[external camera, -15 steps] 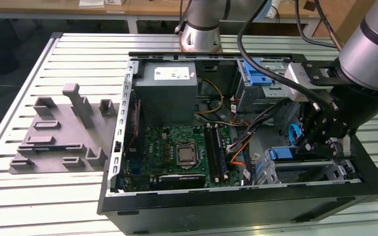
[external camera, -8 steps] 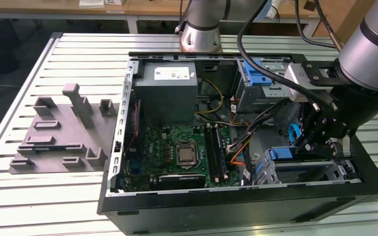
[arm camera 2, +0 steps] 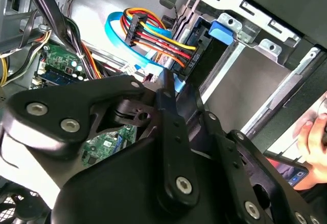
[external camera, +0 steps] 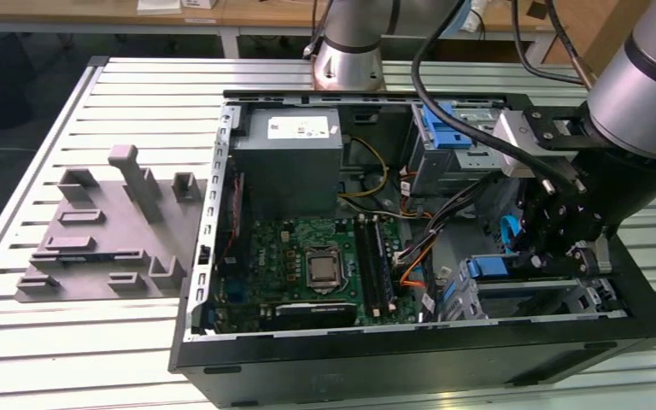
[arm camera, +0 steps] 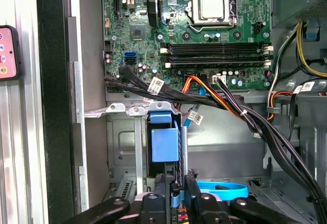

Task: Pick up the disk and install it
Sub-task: 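Insert the second disk wire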

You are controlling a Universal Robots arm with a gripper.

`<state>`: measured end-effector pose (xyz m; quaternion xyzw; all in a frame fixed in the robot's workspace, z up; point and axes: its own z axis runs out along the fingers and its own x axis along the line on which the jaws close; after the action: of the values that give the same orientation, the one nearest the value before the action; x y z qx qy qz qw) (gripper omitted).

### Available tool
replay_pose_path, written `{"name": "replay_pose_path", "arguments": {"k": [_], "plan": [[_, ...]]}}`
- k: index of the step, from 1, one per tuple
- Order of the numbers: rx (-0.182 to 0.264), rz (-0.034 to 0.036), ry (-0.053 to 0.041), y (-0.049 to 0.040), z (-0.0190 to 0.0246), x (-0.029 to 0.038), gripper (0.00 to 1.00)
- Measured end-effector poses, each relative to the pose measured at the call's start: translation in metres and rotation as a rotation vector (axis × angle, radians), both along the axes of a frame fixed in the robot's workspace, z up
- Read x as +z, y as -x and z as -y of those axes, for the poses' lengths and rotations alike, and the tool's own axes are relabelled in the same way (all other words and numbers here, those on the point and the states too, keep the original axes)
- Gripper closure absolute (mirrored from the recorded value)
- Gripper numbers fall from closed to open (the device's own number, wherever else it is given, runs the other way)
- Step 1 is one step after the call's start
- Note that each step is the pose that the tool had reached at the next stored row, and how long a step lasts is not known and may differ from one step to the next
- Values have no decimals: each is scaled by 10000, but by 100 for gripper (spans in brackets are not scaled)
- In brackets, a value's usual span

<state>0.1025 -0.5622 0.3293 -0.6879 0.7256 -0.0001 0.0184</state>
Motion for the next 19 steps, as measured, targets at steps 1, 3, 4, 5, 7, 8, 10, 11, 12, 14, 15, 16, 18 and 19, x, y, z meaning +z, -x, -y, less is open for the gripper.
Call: {"name": "replay_pose_path", "arguments": {"k": [1,3,4,5,7,8,10,11,12,14,15,16,18,19], "plan": [[0,0,-1,0,0,2,71],[0,0,0,0,0,20,71],[0,0,-1,0,0,34,71],[0,0,-1,0,0,48,71],[0,1,-1,0,0,72,71],[0,0,0,0,0,86,71],[0,0,0,0,0,120,71],[0,-1,-1,0,0,140,71],[0,-1,1,0,0,162,71],[1,-4,0,0,0,195,71],[0,-5,-1,0,0,207,71],[0,-7,-1,0,0,212,71],[0,-7,-3,0,0,211,72],[0,-7,-3,0,0,212,72]]}}
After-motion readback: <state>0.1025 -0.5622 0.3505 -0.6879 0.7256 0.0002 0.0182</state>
